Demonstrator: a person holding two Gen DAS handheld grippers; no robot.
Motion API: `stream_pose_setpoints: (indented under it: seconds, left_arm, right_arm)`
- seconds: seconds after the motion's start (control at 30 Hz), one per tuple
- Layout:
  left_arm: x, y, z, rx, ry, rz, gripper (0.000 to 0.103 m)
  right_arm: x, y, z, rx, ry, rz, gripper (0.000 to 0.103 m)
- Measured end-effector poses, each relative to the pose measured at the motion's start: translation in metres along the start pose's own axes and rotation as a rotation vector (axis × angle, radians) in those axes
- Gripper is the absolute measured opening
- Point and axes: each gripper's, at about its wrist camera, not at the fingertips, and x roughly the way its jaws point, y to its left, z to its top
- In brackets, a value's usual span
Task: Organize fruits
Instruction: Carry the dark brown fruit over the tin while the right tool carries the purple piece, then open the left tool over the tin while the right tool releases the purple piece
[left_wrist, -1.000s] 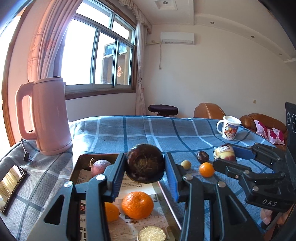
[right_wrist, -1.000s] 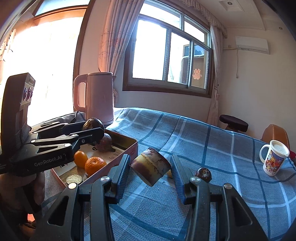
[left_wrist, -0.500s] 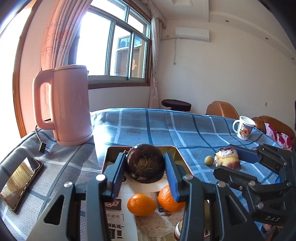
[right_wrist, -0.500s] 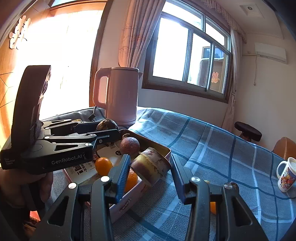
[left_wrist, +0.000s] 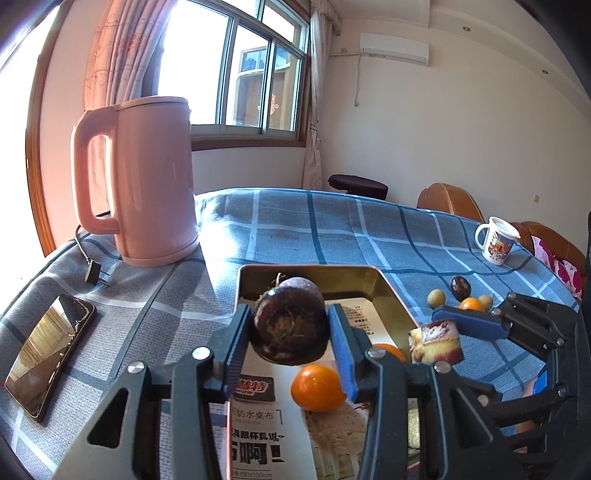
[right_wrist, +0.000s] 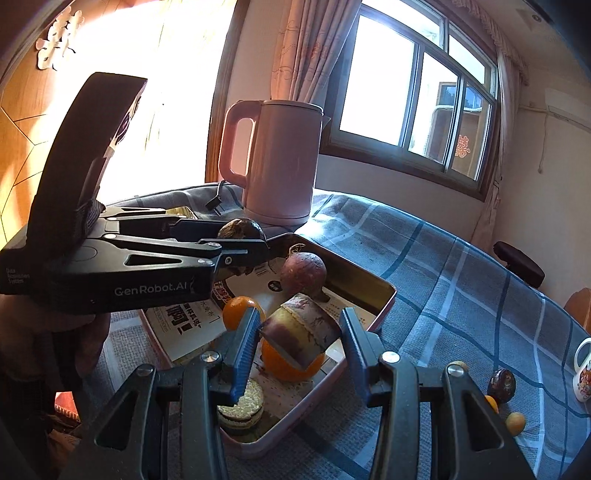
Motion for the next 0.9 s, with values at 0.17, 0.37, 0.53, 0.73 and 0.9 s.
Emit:
stream_pose_setpoints:
  seconds: [0.17,0.37,0.53,0.73,0.9]
  left_arm:
    - [0.002,-0.002,-0.001,0.018,0.023,0.007,0.044]
    - [0.007,-0.005,-0.002,0.042,0.058,0.008,0.044]
    - [0.006,-0.005,-0.003,0.046,0.059,0.022,0.045]
    - [0.005,-0.007,-0.003,0.058,0.057,0.036,0.051]
    - [0.001,-0.008,-0.002,0.035,0.024,0.034,0.075]
  right_arm:
    - [0.006,0.000,0.001,0.000,0.025,0.018,0.047]
    - [0.017,0.005,-0.001,-0.020,0.087,0.048,0.047]
    - [0.017,0.008,-0.002,-0.034,0.093,0.050,0.048]
    - [0.013,0.004,-0.002,-0.017,0.078,0.043,0.061]
    - [0.004,-0.003,-0.004,-0.001,0.053,0.014,0.061]
